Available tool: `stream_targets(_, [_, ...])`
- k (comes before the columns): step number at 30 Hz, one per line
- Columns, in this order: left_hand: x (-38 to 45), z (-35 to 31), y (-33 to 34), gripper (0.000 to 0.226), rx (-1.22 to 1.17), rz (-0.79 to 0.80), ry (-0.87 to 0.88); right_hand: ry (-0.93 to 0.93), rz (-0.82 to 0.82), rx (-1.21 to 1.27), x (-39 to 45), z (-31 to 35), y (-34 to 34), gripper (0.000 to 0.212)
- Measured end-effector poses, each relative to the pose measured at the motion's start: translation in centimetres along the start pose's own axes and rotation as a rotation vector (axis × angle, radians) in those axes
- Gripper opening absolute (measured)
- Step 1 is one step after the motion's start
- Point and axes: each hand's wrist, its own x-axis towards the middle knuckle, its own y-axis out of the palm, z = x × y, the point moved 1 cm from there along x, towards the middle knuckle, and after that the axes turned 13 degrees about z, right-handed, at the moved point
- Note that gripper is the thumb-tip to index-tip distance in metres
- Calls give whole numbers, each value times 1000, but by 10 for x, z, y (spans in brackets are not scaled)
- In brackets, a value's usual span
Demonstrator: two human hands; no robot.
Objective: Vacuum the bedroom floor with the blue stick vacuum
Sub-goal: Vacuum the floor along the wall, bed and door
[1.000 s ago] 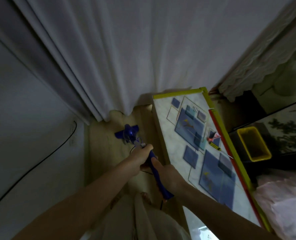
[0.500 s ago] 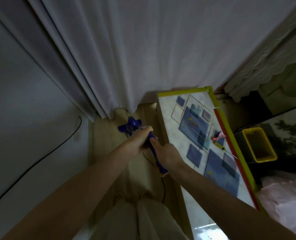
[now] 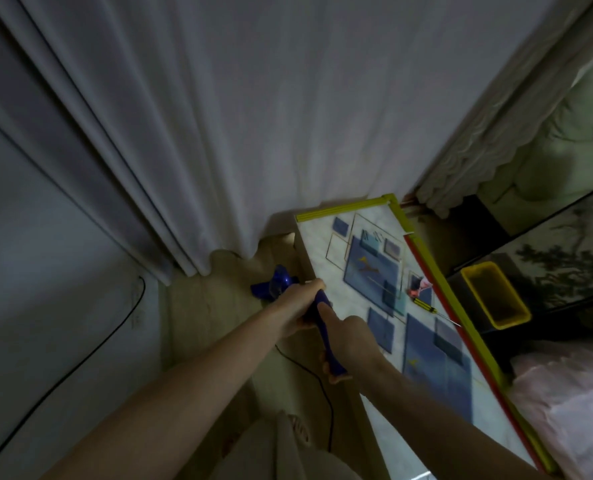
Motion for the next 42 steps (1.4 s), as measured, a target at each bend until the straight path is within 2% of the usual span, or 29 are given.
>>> stream_targets(4, [13, -5, -25, 11, 39, -55, -6, 27, 6, -43, 20, 7, 20, 46])
stream_targets(11, [52, -41, -58, 38, 74, -145, 38, -13, 54, -63, 68, 43, 26, 45])
stream_targets(14, [63, -46, -60, 32, 110, -158, 54, 1, 81, -65, 82, 45, 21, 48])
stream_targets(20, [52, -35, -47, 17, 182, -85, -31, 63, 122, 21, 71, 22, 8, 48])
stream_targets(27, [66, -53, -55, 17, 158, -133, 5, -21, 127, -52, 92, 42, 7, 48])
stream_targets(30, [75, -60, -55, 26, 132, -128, 11, -21, 121, -120, 103, 47, -1, 49])
stream_targets(35, [74, -47, -32, 25, 204, -72, -35, 28, 124, -108, 92, 25, -22, 51])
stream_targets(42, [87, -40, -13, 19, 196, -132, 10, -22, 101, -124, 97, 12, -45, 50])
